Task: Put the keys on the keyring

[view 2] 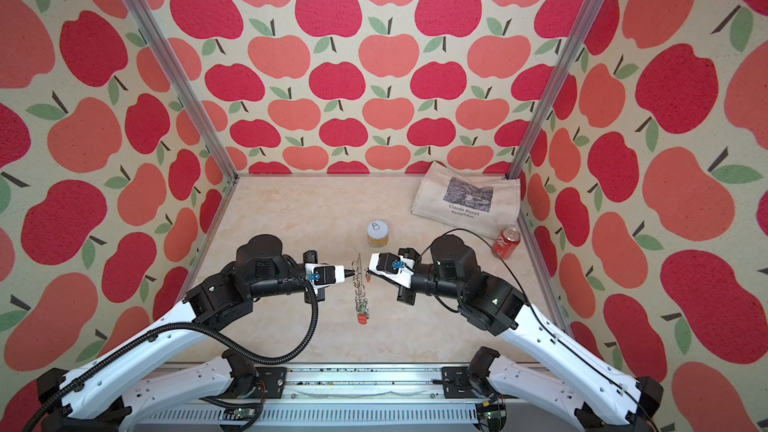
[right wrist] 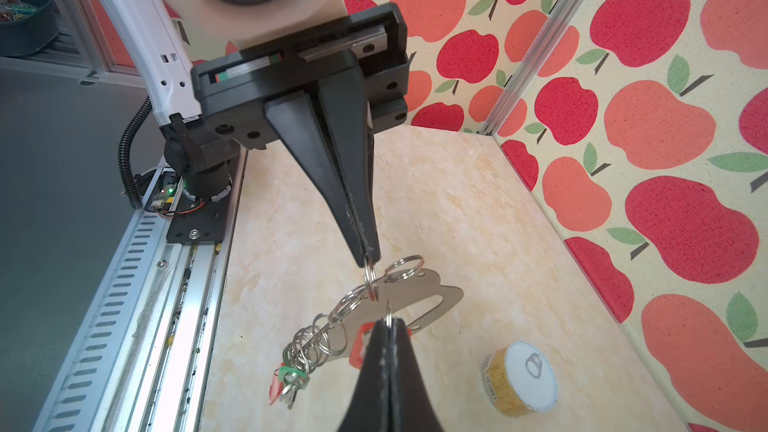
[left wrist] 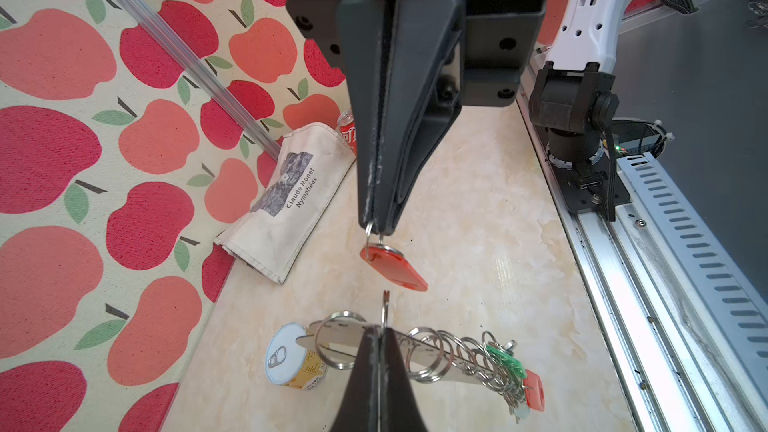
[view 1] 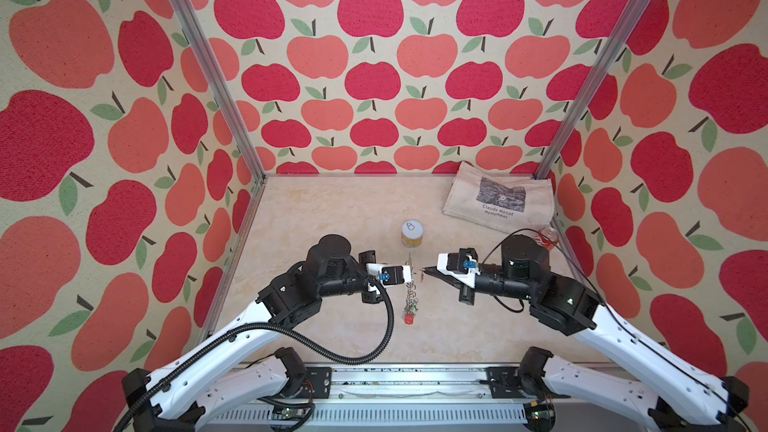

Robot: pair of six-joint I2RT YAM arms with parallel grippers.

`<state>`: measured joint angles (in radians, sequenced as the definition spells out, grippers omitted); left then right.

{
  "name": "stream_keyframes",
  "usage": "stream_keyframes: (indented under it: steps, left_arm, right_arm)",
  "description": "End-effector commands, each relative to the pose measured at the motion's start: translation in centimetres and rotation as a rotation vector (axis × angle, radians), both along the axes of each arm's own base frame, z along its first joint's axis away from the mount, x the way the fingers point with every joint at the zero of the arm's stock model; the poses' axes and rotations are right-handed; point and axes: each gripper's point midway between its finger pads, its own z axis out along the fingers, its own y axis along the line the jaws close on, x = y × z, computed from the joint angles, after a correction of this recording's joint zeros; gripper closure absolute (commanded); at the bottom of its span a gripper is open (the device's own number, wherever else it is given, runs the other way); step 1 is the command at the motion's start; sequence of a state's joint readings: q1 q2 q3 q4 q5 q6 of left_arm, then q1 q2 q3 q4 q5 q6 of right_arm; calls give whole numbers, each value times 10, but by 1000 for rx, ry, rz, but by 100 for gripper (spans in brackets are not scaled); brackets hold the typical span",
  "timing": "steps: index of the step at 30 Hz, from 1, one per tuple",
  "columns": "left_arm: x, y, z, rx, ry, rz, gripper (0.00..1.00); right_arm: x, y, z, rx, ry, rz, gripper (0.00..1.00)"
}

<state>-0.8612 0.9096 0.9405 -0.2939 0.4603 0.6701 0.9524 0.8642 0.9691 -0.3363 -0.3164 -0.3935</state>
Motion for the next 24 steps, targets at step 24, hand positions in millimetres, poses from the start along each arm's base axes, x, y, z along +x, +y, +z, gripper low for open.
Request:
stream_keyframes:
  steps: [24]
  left_arm:
    - [-2, 5, 13, -66, -142, -27, 100]
  right_arm:
    - [-11, 3, -21, -91, -59, 48, 100]
